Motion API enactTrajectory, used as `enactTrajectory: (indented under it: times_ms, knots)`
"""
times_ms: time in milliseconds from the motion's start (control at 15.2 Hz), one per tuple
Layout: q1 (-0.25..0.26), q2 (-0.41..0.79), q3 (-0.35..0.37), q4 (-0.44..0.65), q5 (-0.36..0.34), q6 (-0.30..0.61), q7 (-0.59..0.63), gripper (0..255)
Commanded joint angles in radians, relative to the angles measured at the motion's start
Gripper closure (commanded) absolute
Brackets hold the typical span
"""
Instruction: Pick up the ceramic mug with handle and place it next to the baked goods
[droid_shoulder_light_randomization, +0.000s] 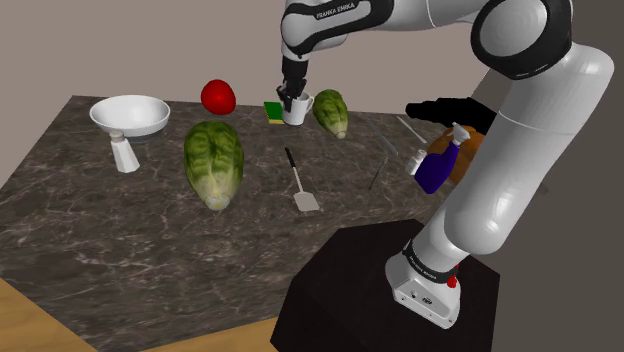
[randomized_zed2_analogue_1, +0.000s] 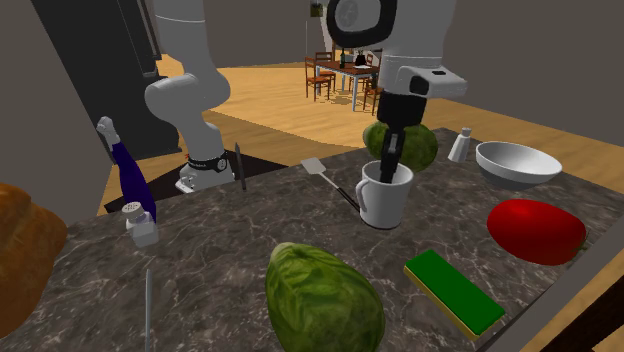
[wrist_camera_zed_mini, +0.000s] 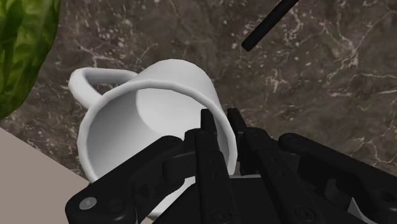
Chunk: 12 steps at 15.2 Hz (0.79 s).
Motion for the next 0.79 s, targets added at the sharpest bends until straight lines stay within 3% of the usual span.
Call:
enactTrajectory:
  times_ms: [0, 726]
  knots:
    - [0.001, -0.011, 0.001, 0.015, 0.0, -0.026, 0.0, 255]
    - [0.002, -0.045, 0.001, 0.12, 0.001, -0.165, -0.006, 255]
